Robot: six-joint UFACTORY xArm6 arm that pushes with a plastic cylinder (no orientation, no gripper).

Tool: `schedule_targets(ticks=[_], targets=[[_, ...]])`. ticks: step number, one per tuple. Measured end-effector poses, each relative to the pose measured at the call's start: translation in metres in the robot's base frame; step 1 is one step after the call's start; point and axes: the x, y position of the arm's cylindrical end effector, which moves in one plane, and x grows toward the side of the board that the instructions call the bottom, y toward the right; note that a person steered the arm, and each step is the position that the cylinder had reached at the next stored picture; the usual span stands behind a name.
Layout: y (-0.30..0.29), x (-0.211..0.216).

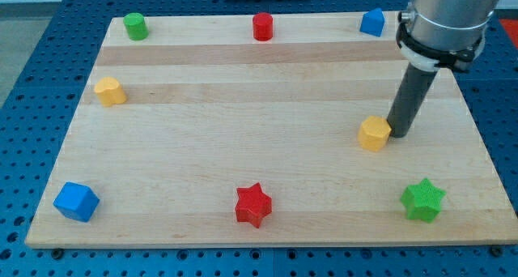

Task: Push the yellow hexagon into the red star

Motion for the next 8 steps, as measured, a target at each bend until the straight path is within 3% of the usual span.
schedule_targets(ticks=[4,8], targets=[[-0.062,0.004],[-0.112,0.054]])
